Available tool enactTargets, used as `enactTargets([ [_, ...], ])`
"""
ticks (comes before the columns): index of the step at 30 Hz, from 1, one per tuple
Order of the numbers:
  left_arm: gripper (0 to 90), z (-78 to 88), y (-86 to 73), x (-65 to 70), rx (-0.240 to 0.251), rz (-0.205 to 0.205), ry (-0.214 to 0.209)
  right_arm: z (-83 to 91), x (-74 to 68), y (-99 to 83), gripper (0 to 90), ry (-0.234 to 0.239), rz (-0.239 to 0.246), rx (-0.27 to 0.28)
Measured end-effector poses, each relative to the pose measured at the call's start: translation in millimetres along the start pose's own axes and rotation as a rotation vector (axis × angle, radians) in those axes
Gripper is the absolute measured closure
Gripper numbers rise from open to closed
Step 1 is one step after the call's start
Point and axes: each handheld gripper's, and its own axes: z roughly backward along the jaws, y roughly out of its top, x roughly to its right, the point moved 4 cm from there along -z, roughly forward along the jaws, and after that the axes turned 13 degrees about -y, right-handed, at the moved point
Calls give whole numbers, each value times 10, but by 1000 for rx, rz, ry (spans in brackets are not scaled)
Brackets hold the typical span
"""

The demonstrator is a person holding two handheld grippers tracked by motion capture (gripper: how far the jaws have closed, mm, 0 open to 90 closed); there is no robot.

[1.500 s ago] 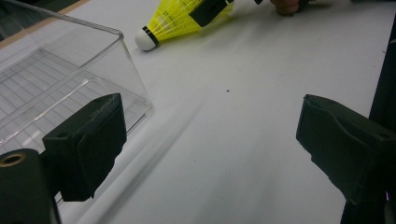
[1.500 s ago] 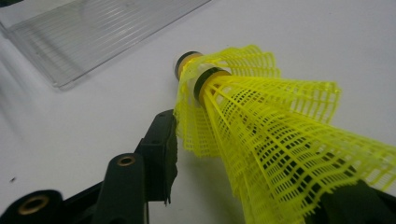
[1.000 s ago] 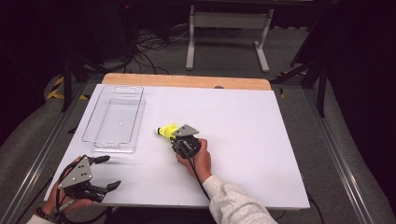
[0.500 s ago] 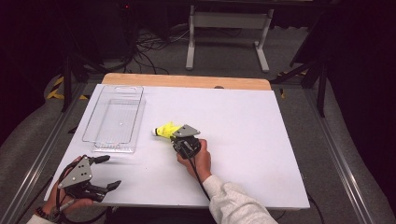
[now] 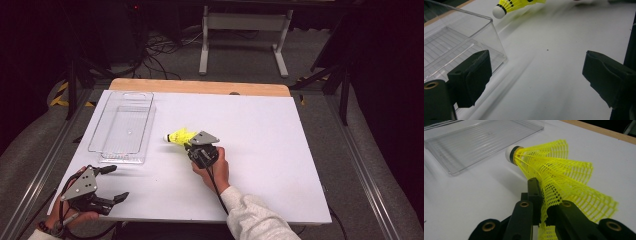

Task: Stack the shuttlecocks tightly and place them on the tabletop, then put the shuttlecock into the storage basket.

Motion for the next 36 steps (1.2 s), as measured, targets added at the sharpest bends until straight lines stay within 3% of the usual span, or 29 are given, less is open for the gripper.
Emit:
enactTargets([
  [36, 94, -8, 22, -33, 10, 0, -6, 202, 118, 95, 879, 17, -13, 50],
])
